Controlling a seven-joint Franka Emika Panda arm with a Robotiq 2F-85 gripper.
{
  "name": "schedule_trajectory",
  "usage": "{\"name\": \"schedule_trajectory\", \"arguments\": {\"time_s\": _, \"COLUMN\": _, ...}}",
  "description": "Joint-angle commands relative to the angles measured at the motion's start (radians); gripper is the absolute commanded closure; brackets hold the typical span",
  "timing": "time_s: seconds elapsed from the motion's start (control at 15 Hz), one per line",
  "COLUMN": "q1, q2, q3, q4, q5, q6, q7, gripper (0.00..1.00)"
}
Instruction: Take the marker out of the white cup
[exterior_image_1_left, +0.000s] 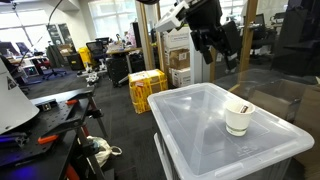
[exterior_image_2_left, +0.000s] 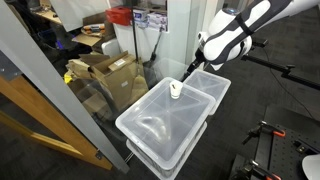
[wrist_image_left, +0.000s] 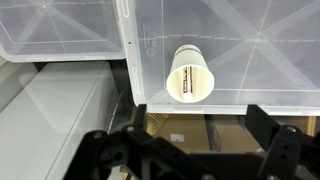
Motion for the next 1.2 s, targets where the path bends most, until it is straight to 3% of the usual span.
{"name": "schedule_trajectory", "arguments": {"time_s": 0.0, "q1": -0.002, "q2": 0.031, "q3": 0.007, "q4": 0.037, "q5": -0.062, "q6": -0.03, "q7": 0.068, "gripper": 0.0}}
{"name": "schedule_trajectory", "arguments": {"time_s": 0.33, "q1": -0.003, "q2": 0.103, "q3": 0.01, "q4": 0.09, "q5": -0.095, "q6": -0.045, "q7": 0.127, "gripper": 0.0}}
{"name": "schedule_trajectory", "arguments": {"time_s": 0.73, "q1": -0.04, "q2": 0.196, "q3": 0.029, "q4": 0.158, "q5": -0.103, "q6": -0.038, "q7": 0.112, "gripper": 0.0}}
{"name": "schedule_trajectory", "arguments": {"time_s": 1.13, "q1": -0.036, "q2": 0.286, "q3": 0.036, "q4": 0.252, "q5": -0.124, "q6": -0.031, "q7": 0.116, "gripper": 0.28}}
